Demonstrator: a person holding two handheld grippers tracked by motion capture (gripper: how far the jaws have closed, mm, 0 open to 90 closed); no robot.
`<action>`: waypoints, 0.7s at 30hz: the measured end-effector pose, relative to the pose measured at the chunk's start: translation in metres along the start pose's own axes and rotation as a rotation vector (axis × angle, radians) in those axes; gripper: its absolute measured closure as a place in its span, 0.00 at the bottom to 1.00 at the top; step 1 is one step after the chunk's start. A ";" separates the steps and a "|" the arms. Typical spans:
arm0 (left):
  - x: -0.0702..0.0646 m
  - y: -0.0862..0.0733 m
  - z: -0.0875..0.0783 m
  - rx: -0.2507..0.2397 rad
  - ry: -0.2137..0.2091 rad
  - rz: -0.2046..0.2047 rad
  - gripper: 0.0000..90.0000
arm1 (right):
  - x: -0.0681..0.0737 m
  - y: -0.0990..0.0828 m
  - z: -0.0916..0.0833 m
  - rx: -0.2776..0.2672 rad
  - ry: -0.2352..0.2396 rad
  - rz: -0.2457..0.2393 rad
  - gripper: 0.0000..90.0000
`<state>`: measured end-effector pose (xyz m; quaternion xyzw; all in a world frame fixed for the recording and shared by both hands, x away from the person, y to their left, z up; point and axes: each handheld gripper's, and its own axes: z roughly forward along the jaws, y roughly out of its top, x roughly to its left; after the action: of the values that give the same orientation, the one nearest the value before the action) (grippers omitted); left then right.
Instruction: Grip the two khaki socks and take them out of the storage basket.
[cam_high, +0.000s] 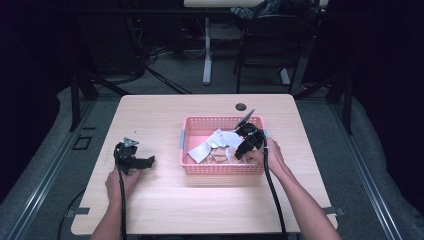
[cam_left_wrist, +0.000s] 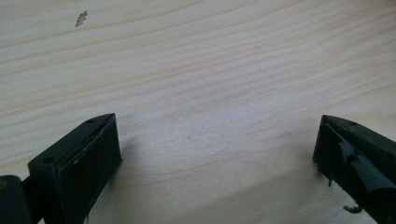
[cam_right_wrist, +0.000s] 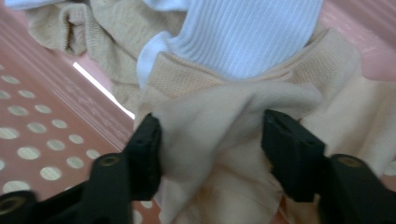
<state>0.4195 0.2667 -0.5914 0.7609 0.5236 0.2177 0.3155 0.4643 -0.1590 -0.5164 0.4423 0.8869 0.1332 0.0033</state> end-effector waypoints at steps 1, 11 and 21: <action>0.000 0.000 0.000 0.000 0.000 0.000 0.00 | 0.001 -0.001 0.001 -0.027 0.007 0.017 0.58; 0.000 0.000 0.000 0.000 0.000 0.000 0.00 | 0.002 -0.004 -0.013 -0.079 0.019 -0.019 0.90; 0.000 0.000 0.000 0.000 0.000 0.000 0.00 | 0.005 -0.003 -0.039 -0.153 0.027 -0.039 0.92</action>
<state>0.4194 0.2667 -0.5914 0.7608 0.5237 0.2178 0.3153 0.4541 -0.1653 -0.4790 0.4217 0.8825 0.2064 0.0276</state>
